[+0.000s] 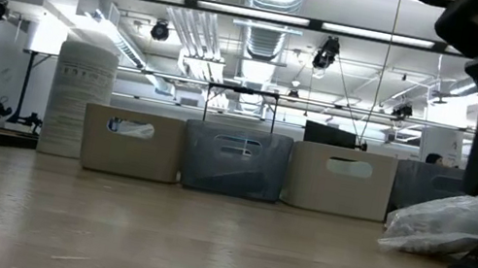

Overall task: Pick & Place Travel size toiletries
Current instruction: Put the cotton pack into the gray bin

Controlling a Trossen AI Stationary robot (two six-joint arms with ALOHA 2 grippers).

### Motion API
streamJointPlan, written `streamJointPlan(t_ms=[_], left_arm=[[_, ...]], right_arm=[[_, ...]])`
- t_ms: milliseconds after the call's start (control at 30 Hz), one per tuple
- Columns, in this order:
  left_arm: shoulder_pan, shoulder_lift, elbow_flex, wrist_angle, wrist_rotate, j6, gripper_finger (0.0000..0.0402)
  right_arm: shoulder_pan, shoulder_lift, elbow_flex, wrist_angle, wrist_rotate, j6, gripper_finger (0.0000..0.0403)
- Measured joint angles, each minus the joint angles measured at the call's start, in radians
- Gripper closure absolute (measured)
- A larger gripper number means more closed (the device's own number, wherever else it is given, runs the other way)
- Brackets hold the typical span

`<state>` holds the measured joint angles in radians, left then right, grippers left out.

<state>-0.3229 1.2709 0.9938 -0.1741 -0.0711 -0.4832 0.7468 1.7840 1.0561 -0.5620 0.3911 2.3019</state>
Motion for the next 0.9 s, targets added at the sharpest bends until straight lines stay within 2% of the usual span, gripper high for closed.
streamJointPlan(t_ms=[133, 300, 900], left_arm=[[0.0, 0.0, 0.0, 0.0, 0.0, 0.001, 0.0239], [0.0, 0.0, 0.0, 0.0, -0.008, 0.009, 0.0239], [0.0, 0.0, 0.0, 0.001, -0.043, -0.009, 0.0239]], right_arm=[[-0.002, -0.002, -0.003, 0.0, 0.017, -0.004, 0.0122], [-0.004, -0.003, 0.008, 0.001, 0.028, -0.005, 0.0155], [-0.005, -0.002, -0.047, -0.001, 0.058, -0.019, 0.0344]])
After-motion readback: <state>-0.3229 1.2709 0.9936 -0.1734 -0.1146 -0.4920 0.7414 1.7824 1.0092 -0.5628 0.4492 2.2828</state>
